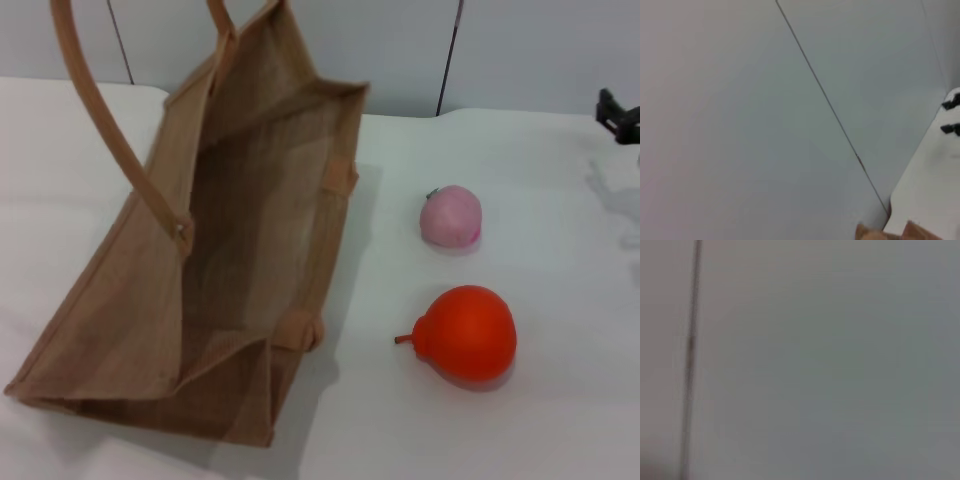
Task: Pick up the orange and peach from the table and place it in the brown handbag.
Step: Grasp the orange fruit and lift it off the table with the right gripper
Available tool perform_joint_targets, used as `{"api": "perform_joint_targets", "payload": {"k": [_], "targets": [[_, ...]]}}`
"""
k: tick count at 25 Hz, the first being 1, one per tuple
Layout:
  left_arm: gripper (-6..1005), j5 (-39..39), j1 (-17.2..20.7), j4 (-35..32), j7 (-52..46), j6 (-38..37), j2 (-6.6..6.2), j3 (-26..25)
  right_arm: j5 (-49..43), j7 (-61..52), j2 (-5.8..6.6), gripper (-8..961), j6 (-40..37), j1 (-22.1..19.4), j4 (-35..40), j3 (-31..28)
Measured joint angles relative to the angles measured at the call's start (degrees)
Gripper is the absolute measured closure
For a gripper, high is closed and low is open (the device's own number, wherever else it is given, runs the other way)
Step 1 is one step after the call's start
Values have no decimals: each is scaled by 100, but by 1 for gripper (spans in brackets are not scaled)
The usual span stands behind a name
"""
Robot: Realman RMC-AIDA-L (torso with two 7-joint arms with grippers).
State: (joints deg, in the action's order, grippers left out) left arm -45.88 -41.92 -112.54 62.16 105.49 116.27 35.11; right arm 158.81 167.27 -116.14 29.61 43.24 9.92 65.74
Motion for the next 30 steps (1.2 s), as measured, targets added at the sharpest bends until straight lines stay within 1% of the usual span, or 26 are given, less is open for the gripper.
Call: {"api": "perform_joint_targets", "payload": {"k": [2, 3, 4, 5, 7, 9, 11, 14, 16, 17, 21, 23, 25, 27, 30], "targets": [[878, 4, 0, -21, -22, 64, -5, -7, -128, -513, -8, 277, 0, -1, 33, 478], [878, 30, 2, -68, -25, 125, -12, -22, -435, -1269, 7, 278, 0, -6, 180, 984], [878, 50, 4, -98, -25, 155, -19, -33, -497, -1361, 11, 278, 0, -9, 211, 1040], [878, 94, 4, -135, -25, 178, -23, -39, -659, -1686, 26, 279, 1, -23, 322, 1209], [878, 230, -2, -201, -27, 206, -30, -33, -1232, -2484, 48, 279, 2, -180, 800, 1607], [879, 384, -17, -221, -25, 211, -32, -5, -2001, -3199, 57, 280, -17, -493, 1531, 1882], [879, 426, -28, -224, -19, 211, -28, -1, -3006, -3995, 60, 281, -192, -968, 2571, 2051], [880, 399, -24, -226, -18, 207, -18, 0, -4755, -5520, 57, 282, -657, -1628, 4143, 2186], [880, 393, -6, -224, -18, 199, -16, -9, -6116, -6835, 58, 283, -671, -1904, 4923, 2182], [880, 392, 3, -217, -17, 196, -15, -19, -6706, -7459, 57, 284, -601, -1972, 5153, 2171], [880, 391, 13, -208, 7, 193, -13, -42, -9249, -10089, 63, 285, -28, -2119, 6024, 2074], [880, 391, 14, -209, 10, 184, -11, -42, -10443, -11137, 54, 286, 521, -2143, 6488, 2044], [880, 399, 15, -198, 11, 181, -10, -49, -11412, -12032, 54, 287, 1217, -2127, 6968, 2048], [880, 417, 16, -190, 11, 181, -9, -55, -12055, -12585, 54, 288, 1966, -2097, 7417, 2078], [880, 432, 25, -193, 12, 180, -8, -56, -12291, -12913, 51, 289, 3019, -2031, 7930, 2083]]}}
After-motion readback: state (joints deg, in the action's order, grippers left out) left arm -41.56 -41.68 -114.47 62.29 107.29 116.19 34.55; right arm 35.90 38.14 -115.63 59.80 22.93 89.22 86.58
